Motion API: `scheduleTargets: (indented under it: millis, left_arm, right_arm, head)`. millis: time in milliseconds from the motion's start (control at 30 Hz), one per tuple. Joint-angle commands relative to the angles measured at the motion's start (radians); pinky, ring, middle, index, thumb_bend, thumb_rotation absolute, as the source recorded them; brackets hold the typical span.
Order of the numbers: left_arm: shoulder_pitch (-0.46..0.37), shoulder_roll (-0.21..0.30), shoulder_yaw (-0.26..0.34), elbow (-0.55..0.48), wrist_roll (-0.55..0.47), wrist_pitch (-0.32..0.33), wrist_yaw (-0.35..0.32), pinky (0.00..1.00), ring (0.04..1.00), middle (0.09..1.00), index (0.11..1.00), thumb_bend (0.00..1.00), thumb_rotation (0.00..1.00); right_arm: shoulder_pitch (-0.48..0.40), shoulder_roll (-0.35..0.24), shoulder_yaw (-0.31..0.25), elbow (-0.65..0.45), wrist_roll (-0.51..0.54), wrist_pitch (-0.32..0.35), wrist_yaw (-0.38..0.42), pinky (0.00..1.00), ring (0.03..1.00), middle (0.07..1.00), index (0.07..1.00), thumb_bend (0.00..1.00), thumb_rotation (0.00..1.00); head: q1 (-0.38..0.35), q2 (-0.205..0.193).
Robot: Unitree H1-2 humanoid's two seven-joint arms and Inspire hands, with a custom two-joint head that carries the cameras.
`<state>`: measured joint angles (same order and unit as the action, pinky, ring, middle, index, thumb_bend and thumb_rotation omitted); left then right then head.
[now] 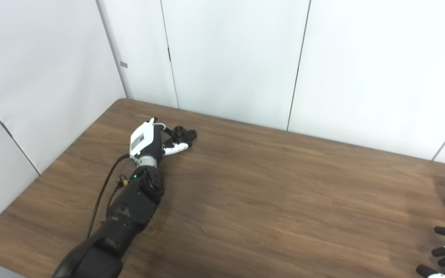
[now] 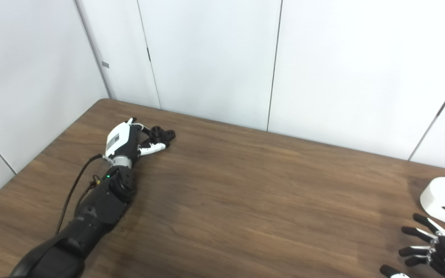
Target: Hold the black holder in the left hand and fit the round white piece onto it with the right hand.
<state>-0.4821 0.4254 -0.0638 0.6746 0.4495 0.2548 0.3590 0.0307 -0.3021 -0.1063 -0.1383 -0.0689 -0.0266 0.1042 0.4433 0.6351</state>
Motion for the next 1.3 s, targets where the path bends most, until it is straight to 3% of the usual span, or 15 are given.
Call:
scheduleTargets:
  millis: [0,1267]
  left_arm:
    - [0.047,-0.015,-0.022,0.049,-0.003,0.051,-0.051,1.0,1.0,0.963,0.494,0.52,0.08]
    - [0.047,-0.015,-0.022,0.049,-0.003,0.051,-0.051,1.0,1.0,0.963,0.495,0.52,0.08]
  right_arm:
    - [-0.017,-0.024,-0.013,-0.04,0.007,-0.016,0.002,0.44,0.539,0.73,0.837,0.66,0.06]
    - [-0.017,-0.024,-0.013,-0.04,0.007,-0.016,0.002,0.44,0.539,0.73,0.837,0.66,0.06]
  head:
    - [-0.001,0.001]
    - [-0.001,0.001]
